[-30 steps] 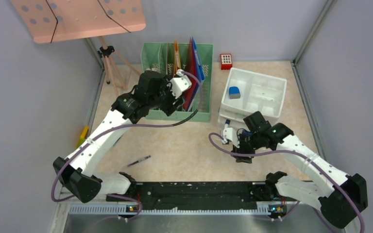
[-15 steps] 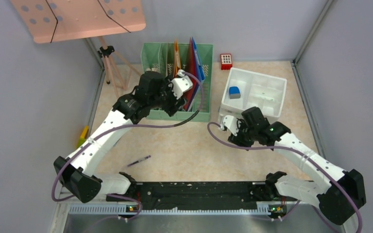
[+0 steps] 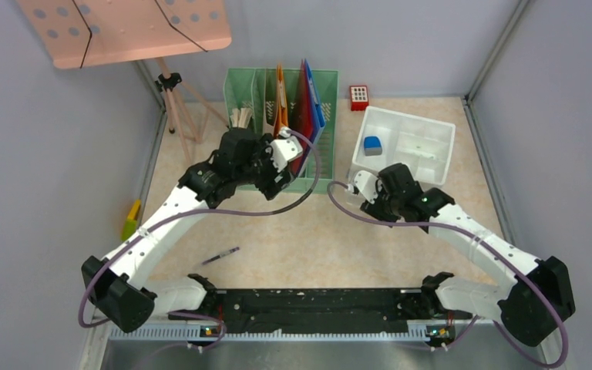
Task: Organize the desk
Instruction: Close the drawer in the storage box.
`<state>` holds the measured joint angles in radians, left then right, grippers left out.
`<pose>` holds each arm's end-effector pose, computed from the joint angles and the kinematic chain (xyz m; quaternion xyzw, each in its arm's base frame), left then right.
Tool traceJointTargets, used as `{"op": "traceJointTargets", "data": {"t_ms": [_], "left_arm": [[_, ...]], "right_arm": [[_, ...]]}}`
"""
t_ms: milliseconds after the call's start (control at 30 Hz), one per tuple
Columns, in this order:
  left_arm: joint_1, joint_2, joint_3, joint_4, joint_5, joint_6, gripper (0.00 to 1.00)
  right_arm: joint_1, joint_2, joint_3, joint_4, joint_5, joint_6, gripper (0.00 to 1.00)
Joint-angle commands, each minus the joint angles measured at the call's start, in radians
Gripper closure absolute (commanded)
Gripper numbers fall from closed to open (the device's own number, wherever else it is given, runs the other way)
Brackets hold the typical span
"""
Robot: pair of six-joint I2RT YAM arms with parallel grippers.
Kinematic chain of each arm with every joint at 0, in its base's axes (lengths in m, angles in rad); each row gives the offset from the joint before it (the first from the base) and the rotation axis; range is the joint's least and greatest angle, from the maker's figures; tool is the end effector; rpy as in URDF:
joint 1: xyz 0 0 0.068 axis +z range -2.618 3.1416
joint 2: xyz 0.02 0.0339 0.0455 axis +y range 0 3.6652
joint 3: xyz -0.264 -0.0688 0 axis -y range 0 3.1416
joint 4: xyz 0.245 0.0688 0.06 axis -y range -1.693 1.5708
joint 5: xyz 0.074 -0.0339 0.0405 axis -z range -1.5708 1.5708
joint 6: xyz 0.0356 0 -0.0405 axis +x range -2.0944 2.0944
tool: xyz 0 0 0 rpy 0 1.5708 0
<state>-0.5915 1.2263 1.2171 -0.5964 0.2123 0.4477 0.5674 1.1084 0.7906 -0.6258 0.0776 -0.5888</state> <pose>0.2165 -0.1545 0.3578 0.4800 0.7401 -0.1268 0.4535 0.1853 0.1148 0.2416 -0.5094 0.8026 -0.0402 0.3078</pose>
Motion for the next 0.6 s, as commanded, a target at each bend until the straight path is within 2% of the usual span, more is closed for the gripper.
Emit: {"op": "traceJointTargets", "data": {"t_ms": [0, 200, 300, 400, 567], "left_arm": [[-0.010, -0.042, -0.045, 0.048, 0.069, 0.030, 0.20], [-0.098, -0.027, -0.142, 0.064, 0.089, 0.096, 0.20], [-0.141, 0.002, -0.164, 0.115, 0.120, 0.057, 0.20], [-0.156, 0.042, -0.184, 0.196, 0.198, -0.047, 0.21], [-0.167, 0.181, -0.186, 0.374, 0.381, -0.354, 0.19]], "right_arm": [[0.005, 0.013, 0.069, 0.060, 0.079, 0.014, 0.46], [-0.028, 0.048, 0.117, 0.056, 0.062, 0.024, 0.46], [-0.047, 0.061, 0.139, 0.037, 0.010, 0.025, 0.46], [-0.055, 0.048, 0.170, -0.024, -0.109, 0.034, 0.45], [-0.077, -0.022, 0.252, -0.170, -0.252, 0.031, 0.40]]}}
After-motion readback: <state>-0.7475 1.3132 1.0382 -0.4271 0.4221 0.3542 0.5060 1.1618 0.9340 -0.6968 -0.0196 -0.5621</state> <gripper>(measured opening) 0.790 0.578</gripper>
